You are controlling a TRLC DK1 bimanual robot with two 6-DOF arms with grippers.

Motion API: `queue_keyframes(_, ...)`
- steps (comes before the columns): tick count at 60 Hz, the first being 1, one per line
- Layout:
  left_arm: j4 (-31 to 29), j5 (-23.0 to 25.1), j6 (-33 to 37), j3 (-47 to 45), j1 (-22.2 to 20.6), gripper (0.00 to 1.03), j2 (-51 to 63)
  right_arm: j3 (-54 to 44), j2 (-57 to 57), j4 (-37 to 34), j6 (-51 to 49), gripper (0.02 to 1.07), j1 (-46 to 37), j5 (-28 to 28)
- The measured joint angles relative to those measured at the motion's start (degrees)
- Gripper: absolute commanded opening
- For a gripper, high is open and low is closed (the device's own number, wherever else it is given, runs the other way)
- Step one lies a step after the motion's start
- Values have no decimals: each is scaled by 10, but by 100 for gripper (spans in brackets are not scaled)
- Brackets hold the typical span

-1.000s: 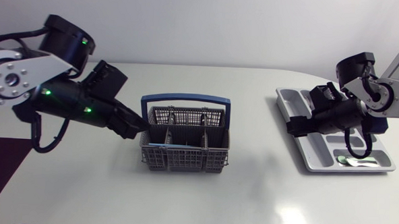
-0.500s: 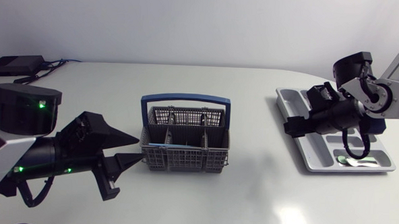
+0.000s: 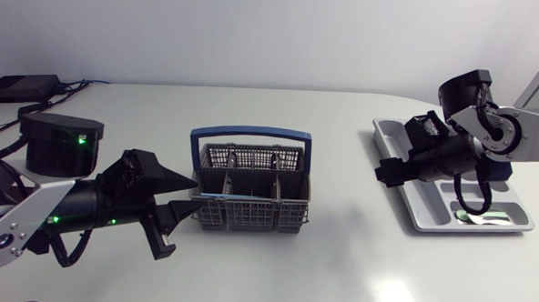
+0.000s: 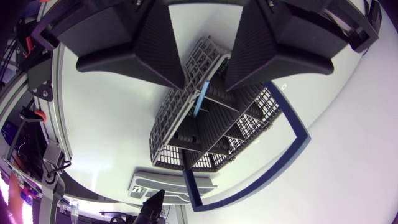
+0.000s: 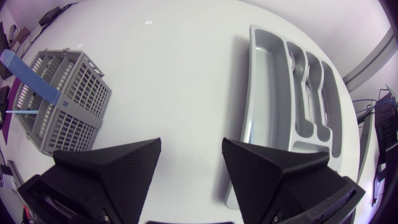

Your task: Unload the cutlery basket into the drawer organizer.

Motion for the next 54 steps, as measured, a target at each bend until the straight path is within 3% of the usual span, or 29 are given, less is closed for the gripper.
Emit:
queue_keyframes(25,19,0,0,0,-4,33,34,0,0,4,6,75,0,6)
queue_keyframes(54,28,2,0,11,-16,30,56,0,0,5,6,75,0,6)
